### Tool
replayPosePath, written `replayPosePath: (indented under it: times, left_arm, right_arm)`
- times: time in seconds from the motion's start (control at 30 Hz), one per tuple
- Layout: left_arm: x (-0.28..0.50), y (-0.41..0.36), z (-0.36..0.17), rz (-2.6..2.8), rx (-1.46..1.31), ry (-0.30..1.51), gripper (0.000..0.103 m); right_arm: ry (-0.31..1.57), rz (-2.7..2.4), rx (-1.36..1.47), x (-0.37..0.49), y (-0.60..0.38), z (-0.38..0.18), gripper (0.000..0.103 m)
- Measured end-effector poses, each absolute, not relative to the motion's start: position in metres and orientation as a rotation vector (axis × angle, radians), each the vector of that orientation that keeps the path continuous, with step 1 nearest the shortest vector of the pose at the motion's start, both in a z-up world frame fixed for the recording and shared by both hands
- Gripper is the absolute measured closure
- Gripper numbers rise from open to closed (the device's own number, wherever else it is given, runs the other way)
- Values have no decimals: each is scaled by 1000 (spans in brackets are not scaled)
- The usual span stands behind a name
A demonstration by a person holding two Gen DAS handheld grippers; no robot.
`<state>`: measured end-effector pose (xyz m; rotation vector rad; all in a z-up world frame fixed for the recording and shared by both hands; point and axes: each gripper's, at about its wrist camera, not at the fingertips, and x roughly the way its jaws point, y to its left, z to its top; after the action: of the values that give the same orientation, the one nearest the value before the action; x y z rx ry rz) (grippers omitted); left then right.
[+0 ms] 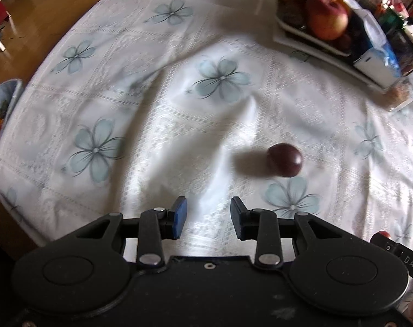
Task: Organize fruits
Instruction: 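Grasp the dark red plum with left gripper while right gripper holds the tomato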
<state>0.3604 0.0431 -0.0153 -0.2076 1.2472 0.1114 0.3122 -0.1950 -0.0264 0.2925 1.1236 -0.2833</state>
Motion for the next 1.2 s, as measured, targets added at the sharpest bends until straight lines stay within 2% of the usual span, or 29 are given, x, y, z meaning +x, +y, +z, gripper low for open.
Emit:
replayPosePath:
  times: [0.53,1.2]
  left_arm:
    - [343,16,-13,1,-146,1127,67]
    - [407,-17,-18,-35,-175,1164,67]
  right_arm:
    - [1135,-263,306,314,-200,-3,58]
    - [1110,-300,367,312,-223,7,58]
